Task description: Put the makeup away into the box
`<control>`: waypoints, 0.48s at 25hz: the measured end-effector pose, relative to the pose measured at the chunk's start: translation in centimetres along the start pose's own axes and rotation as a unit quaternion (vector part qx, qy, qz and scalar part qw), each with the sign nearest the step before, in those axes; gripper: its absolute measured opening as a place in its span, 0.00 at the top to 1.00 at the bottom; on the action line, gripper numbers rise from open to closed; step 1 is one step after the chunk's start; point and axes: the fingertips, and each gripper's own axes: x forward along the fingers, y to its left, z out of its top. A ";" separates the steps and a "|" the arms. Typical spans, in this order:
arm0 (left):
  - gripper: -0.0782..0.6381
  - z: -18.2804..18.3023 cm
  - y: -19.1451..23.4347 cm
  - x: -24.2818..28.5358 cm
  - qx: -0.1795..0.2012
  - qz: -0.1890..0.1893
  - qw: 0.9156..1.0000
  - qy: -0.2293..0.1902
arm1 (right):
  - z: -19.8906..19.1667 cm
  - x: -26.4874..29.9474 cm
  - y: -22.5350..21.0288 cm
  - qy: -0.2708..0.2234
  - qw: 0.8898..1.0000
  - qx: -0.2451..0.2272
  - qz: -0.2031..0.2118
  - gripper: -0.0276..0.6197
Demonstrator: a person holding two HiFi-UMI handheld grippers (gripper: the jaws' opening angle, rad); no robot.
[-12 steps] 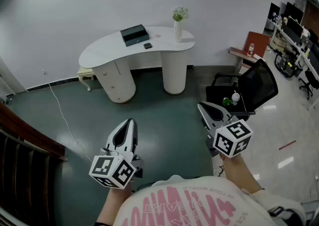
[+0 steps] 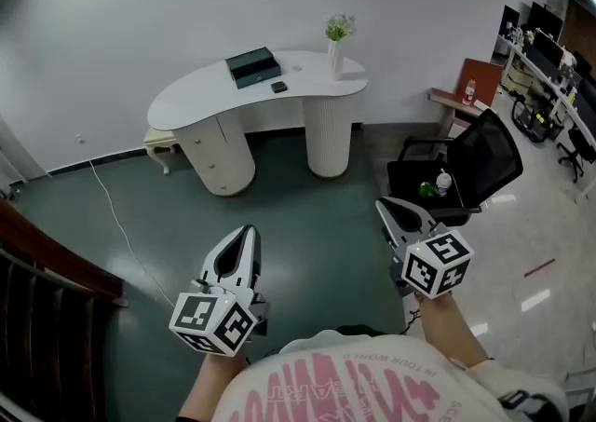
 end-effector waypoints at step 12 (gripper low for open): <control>0.89 -2.1 5.7 5.5 -0.021 0.036 0.999 0.021 | 0.4 4.4 -9.4 -0.013 0.999 0.035 0.008 0.95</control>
